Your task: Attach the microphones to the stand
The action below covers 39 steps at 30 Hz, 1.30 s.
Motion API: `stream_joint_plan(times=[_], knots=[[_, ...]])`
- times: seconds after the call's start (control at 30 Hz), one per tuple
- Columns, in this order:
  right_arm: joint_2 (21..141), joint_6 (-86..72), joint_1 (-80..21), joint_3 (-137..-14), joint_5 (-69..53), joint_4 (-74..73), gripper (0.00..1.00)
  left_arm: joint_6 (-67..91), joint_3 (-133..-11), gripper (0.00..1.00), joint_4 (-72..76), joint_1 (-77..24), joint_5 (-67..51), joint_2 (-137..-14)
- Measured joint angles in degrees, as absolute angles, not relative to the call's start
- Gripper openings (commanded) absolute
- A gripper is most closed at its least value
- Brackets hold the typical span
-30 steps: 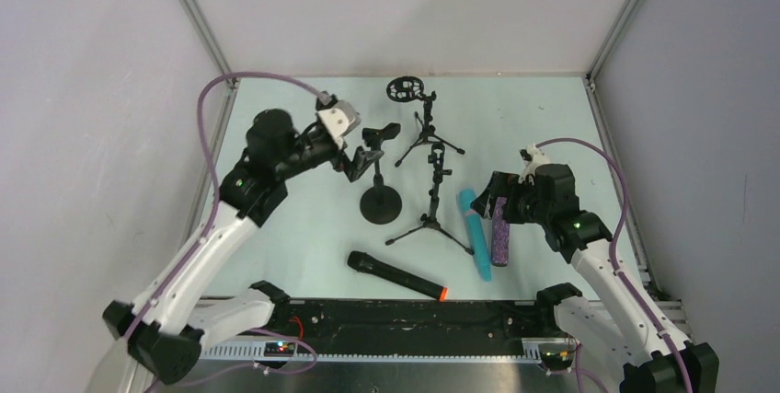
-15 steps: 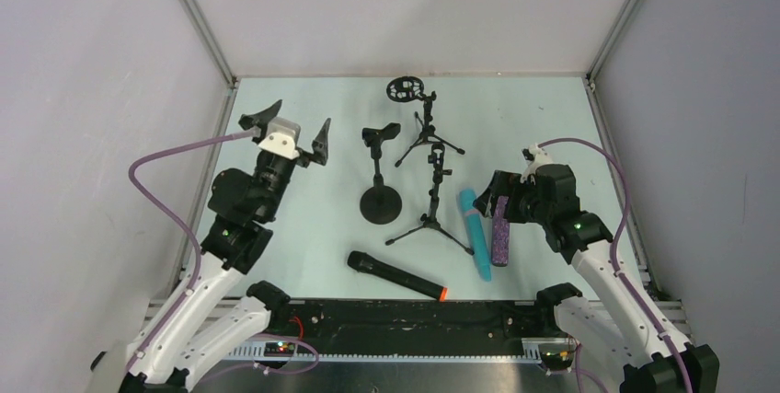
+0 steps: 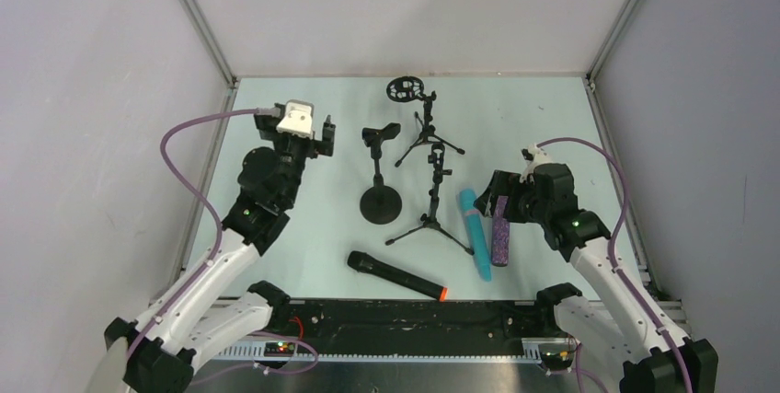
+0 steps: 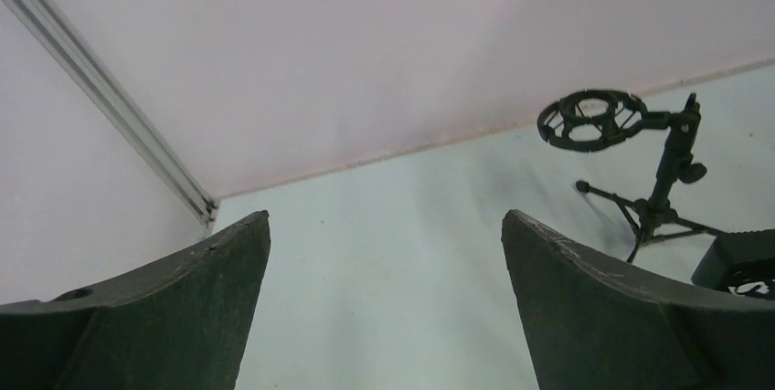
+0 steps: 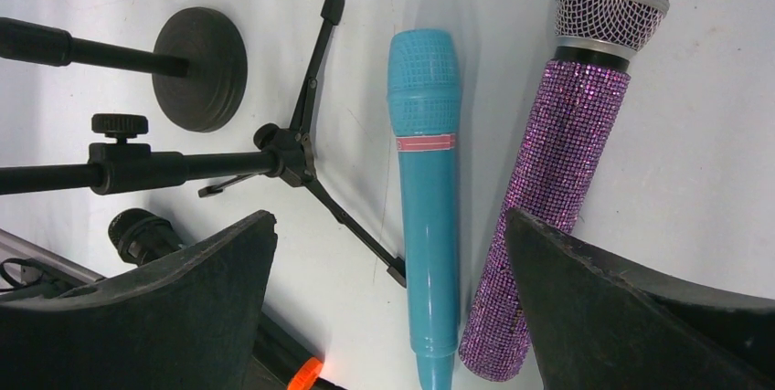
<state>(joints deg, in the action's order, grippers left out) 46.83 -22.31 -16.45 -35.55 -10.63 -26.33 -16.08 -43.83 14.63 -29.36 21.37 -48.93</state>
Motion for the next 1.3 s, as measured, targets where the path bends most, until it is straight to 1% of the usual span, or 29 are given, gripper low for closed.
stream_joint_plan(times=[0.13, 0.27, 0.57, 0.7, 0.9, 1.0, 1.1, 1.2, 1.3], knots=[[47.4, -22.3, -16.6, -35.6, -10.2, -26.3, 1.0, -11.5, -45.3, 1.0, 10.8, -26.4, 19.1, -52.6], [47.9, -22.3, -16.8, -35.5, -9.7, -26.4, 1.0, -4.2, -47.8, 1.0, 6.9, -21.8, 14.5, -56.1], [48.7, -22.3, -17.6, -35.5, -8.4, -26.7, 1.0, 20.7, -54.2, 1.0, -1.0, -5.5, -5.3, -66.5], [49.0, -22.4, -18.1, -35.5, -7.0, -26.9, 1.0, 27.6, -55.5, 1.0, -3.6, -3.4, -10.5, -71.3], [48.9, -22.4, -18.2, -35.5, -5.0, -28.2, 1.0, 32.7, -61.2, 1.0, -6.3, -3.3, -11.0, -72.3], [48.9, -22.5, -18.2, -35.5, -4.8, -28.3, 1.0, 35.1, -65.5, 1.0, -4.2, -3.1, -10.4, -72.3], [48.9, -22.8, -18.0, -35.5, -5.0, -28.2, 1.0, 38.0, -66.3, 1.0, 0.0, -2.8, -9.6, -71.9], [48.7, -24.1, -17.2, -35.5, -5.0, -28.0, 1.0, 42.3, -62.9, 1.0, 7.1, -1.6, -11.1, -71.7], [48.1, -25.6, -14.9, -35.5, -5.5, -27.9, 1.0, 48.2, -57.4, 1.0, 14.0, 1.4, -15.8, -72.7]])
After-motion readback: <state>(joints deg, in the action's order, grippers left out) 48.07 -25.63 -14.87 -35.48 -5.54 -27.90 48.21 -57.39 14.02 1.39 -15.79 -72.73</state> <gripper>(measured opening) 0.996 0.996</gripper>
